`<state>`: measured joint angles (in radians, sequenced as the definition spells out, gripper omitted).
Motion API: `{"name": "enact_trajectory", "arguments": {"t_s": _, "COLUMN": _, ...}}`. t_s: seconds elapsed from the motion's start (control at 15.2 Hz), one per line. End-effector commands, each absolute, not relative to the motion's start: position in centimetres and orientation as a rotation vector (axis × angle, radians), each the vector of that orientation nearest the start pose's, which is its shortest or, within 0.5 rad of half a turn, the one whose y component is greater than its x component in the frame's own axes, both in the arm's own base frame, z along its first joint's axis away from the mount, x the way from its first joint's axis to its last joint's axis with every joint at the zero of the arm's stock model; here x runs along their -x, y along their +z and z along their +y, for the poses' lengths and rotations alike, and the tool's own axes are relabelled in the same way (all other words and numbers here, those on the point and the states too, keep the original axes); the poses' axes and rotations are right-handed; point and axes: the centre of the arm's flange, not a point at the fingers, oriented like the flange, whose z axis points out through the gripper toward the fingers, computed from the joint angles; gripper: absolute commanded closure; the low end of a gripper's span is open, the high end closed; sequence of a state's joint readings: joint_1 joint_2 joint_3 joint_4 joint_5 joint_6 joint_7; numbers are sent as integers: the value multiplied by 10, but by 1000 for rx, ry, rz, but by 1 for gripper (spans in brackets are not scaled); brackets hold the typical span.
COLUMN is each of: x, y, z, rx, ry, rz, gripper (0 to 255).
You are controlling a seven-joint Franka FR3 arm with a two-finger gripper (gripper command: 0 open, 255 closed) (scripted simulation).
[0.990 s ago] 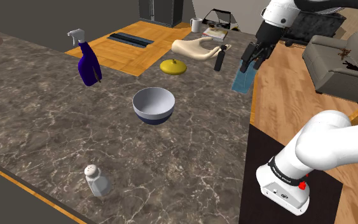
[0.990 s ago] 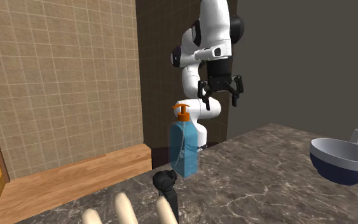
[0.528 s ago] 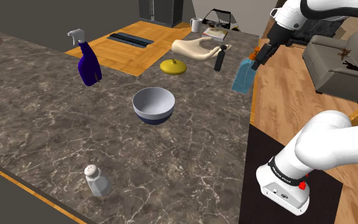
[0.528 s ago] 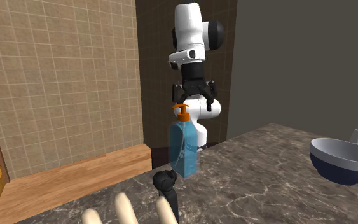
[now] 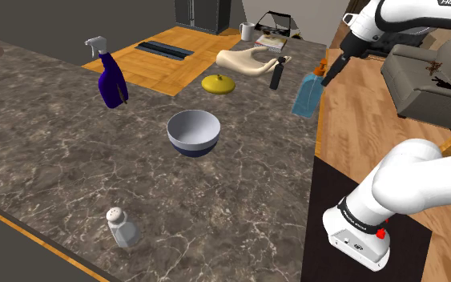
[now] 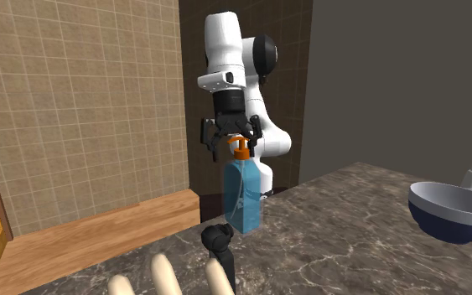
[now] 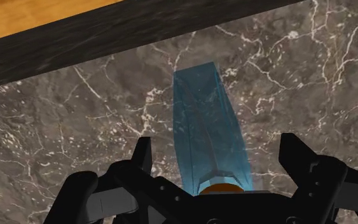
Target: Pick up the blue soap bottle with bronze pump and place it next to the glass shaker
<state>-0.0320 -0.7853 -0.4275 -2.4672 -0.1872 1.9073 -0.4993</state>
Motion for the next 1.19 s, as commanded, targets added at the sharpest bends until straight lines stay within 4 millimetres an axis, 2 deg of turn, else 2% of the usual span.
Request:
{"name": "enact_trajectory", "arguments": {"t_s": 0.0, "x": -302, "y": 531, "z": -192, "rx": 3083, "ry": -334, "rz": -275, "gripper": 0}}
{"name": "enact_trajectory", "arguments": {"t_s": 0.26, "x": -306, "y": 513, "z": -191, "rx": 3083, "ry": -334, "rz": -275, "gripper": 0}}
{"name": "enact_trajectory", "arguments": {"t_s": 0.73, "x": -306, "y": 513, "z": -191, "rx": 3083, "ry": -334, "rz": -275, "gripper": 0}}
{"name": "enact_trajectory", "arguments": {"t_s": 0.79, "x": -306, "y": 513, "z": -191, "rx": 3083, "ry": -334, "rz": -275, "gripper": 255}}
{"name": "enact_trajectory", "arguments": {"t_s": 1.12, "x": -306, "y": 513, "z": -191, "rx": 3083, "ry": -334, "rz": -275, "gripper": 255}}
